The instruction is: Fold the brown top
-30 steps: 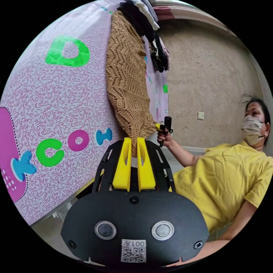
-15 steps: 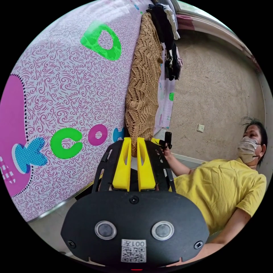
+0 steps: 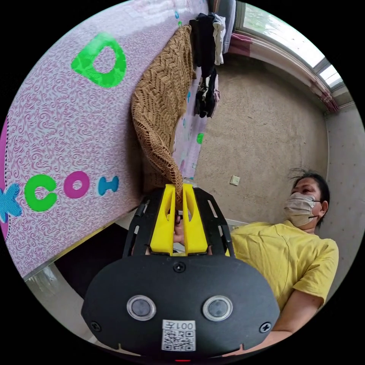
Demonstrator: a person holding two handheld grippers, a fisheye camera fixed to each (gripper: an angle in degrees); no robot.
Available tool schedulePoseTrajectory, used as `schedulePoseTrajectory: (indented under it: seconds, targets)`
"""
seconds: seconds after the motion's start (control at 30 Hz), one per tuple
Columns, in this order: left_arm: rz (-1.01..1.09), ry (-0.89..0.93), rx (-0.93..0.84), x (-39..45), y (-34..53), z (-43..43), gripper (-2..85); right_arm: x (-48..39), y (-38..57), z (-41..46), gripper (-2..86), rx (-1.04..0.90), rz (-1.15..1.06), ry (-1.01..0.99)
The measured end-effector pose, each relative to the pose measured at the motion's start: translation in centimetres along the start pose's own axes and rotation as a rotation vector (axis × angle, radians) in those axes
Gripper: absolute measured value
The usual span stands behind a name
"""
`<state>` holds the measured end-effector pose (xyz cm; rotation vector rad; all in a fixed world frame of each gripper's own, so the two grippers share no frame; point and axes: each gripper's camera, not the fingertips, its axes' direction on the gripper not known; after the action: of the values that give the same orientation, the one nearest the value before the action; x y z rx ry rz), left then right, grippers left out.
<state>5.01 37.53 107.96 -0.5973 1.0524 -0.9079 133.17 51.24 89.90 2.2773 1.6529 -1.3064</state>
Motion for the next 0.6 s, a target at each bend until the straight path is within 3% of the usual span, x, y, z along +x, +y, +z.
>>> schedulePoseTrajectory:
  seconds: [0.1, 0.27, 0.43, 0.6]
  targets:
    - [0.024, 0.030, -0.008, 1.5, 0.0, 0.0, -0.3, -0.6, 1.0, -1.9, 8.3, 0.099, -0.024, 0.020]
    - [0.038, 0.043, -0.044, 2.9, 0.2, -0.9, -0.3, -3.0, 4.1, -12.9, 7.7, 0.423, -0.064, 0.160]
    - [-0.002, 0.041, -0.072, 2.6, 0.8, -1.8, -0.3, -3.7, 7.0, -16.5, 8.2, 0.493, 0.003, 0.367]
    - [-0.041, 0.106, -0.070, 2.8, 1.4, -1.5, -0.3, -0.1, 7.4, -10.6, 9.4, 0.421, 0.094, 0.112]
